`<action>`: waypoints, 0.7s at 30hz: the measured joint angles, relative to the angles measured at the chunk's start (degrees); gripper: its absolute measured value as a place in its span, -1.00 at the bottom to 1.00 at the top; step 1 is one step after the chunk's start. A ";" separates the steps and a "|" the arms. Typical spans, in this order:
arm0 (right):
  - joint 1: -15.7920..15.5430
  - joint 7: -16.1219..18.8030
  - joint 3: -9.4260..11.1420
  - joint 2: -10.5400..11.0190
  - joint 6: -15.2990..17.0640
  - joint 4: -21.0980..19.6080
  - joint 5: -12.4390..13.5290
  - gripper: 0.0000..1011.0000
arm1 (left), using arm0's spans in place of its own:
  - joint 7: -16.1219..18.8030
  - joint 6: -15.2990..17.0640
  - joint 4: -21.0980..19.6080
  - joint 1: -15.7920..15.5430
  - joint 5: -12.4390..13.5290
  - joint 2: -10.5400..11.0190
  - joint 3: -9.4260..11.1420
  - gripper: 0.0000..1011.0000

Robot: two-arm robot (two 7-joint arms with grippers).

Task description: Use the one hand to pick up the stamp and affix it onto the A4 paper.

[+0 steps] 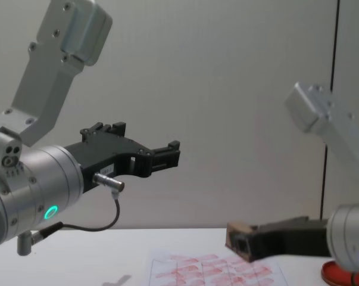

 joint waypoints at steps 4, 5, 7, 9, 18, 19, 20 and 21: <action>-0.25 0.69 -0.58 -0.04 0.08 0.80 -1.16 -0.56 | 0.00 0.00 0.00 0.00 0.00 0.00 0.00 0.98; -0.32 0.89 -0.78 -0.04 0.07 1.19 -1.58 -0.56 | 0.00 0.00 0.00 0.00 0.00 0.00 0.00 0.98; -0.39 1.10 -0.95 -0.05 -0.02 1.60 -2.00 -0.56 | 0.00 0.00 0.00 0.00 0.00 0.00 0.00 0.98; -0.44 1.32 -1.13 -0.05 -0.18 2.16 -2.45 -0.56 | 0.00 0.00 0.00 0.00 0.00 0.00 0.00 0.98; -0.48 2.84 -1.89 -0.15 -2.02 5.58 -4.08 -0.56 | 0.00 0.00 0.00 0.00 0.00 0.00 0.00 0.98; -0.45 3.19 -1.99 -0.19 -2.54 6.22 -4.29 -0.56 | 0.00 0.00 0.00 0.00 0.00 0.00 0.00 0.98; -0.44 3.35 -2.03 -0.20 -2.75 6.42 -4.38 -0.56 | 0.00 0.00 0.00 0.00 0.00 0.00 0.00 0.98; -0.40 3.64 -2.14 -0.24 -3.22 7.09 -4.53 -0.56 | 0.00 0.00 0.00 0.00 0.00 0.00 0.00 0.98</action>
